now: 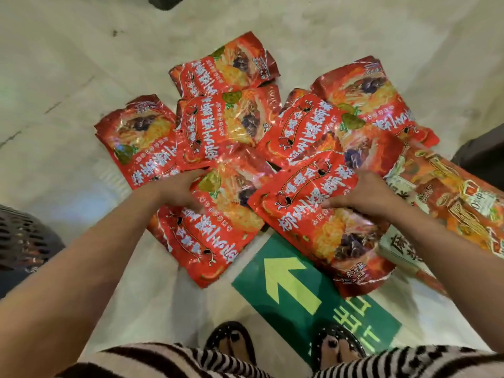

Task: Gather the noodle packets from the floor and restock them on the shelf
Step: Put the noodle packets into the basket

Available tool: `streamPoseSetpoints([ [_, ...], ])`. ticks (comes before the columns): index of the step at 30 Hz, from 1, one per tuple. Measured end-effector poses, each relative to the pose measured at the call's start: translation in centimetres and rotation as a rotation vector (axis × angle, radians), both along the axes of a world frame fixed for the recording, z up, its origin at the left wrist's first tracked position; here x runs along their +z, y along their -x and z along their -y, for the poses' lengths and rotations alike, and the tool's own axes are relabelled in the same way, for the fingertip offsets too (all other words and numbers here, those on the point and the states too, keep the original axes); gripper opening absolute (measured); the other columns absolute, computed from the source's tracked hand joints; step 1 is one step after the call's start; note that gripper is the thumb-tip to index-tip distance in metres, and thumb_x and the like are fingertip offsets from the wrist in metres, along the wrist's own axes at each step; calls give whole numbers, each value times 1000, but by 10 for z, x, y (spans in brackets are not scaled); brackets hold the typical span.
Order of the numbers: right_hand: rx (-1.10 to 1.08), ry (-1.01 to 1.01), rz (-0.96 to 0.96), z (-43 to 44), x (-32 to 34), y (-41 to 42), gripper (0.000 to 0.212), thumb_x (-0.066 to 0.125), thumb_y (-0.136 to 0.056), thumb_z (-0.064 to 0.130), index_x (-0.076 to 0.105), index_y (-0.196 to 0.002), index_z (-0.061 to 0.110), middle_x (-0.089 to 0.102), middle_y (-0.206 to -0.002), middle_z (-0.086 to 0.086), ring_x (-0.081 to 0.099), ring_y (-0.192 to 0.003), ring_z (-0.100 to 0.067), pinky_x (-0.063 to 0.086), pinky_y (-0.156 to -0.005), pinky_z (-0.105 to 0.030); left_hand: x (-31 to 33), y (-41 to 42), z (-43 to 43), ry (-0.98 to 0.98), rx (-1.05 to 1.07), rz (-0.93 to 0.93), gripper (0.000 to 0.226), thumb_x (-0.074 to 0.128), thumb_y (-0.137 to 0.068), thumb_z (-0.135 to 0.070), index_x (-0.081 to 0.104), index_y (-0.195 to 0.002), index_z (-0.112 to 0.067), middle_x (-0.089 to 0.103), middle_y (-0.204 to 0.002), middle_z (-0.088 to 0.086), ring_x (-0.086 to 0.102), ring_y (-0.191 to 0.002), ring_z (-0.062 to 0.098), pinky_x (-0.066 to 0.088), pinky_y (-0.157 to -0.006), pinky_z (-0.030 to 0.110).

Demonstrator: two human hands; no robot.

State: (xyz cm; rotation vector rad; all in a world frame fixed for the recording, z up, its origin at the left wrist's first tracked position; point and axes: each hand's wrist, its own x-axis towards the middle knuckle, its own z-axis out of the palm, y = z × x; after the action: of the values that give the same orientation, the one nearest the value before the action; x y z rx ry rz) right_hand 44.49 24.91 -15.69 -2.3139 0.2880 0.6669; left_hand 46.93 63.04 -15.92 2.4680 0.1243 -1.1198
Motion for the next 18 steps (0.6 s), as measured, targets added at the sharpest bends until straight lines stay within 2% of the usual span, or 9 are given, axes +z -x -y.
streamPoseSetpoints([
  [3,-55,-41,10,1,4,0,94,89,-64,34,43,-137,-2,61,-115,-11,51,-89,-18,42,-79,-27,-11,-6,10,-36,-59,78,105,88,-72,-25,25,-155,-17,37,-156,7,41,-138,30,34,-109,35],
  [5,-62,-60,11,-2,9,2,89,88,-66,30,44,-137,-2,59,-121,-10,54,-97,-20,38,-81,-26,-20,0,13,-18,-17,148,107,88,-71,-31,24,-156,-17,34,-158,7,39,-140,31,34,-112,40],
  [6,-59,-64,7,-1,9,2,87,88,-67,28,44,-137,-3,61,-120,-11,56,-96,-20,39,-80,-25,-26,5,10,-6,27,179,107,88,-70,-35,25,-155,-17,34,-158,7,38,-140,31,34,-112,41],
  [8,-49,-93,13,-1,6,0,86,88,-68,27,45,-136,-2,63,-98,-1,55,-78,-12,43,-68,-22,-35,23,5,-42,149,292,110,88,-66,-46,29,-154,-18,38,-155,9,40,-138,32,37,-109,44],
  [9,-51,-104,20,-1,4,-1,85,88,-68,27,45,-136,-2,57,-86,5,51,-71,-8,41,-62,-22,-39,36,5,-99,250,366,113,87,-63,-54,30,-153,-18,39,-154,11,39,-138,34,36,-109,46],
  [11,-62,-105,19,0,0,-2,79,88,-69,24,49,-133,0,47,-77,10,47,-69,-6,42,-67,-24,-46,70,11,-211,536,483,120,84,-60,-65,24,-154,-18,31,-156,16,29,-143,36,28,-114,52],
  [14,-54,-86,-24,-4,1,-4,64,90,-57,38,55,-103,12,56,-79,7,55,-71,-10,44,-70,-28,-50,117,30,-251,973,476,126,87,-60,-59,15,-155,-17,18,-158,22,17,-146,40,21,-116,54],
  [16,-23,-77,-28,-7,-1,-3,78,90,-42,55,59,-101,14,66,-88,0,63,-82,-20,48,-75,-30,-53,133,39,-142,1265,320,125,89,-61,-52,14,-152,-11,27,-152,23,31,-139,42,34,-110,52],
  [18,3,-80,-21,-11,-2,-3,85,92,-46,52,60,-115,11,67,-100,-3,63,-92,-25,47,-84,-32,-61,142,41,163,1509,221,107,91,-63,-44,30,-142,-6,49,-136,17,55,-119,35,50,-92,44],
])
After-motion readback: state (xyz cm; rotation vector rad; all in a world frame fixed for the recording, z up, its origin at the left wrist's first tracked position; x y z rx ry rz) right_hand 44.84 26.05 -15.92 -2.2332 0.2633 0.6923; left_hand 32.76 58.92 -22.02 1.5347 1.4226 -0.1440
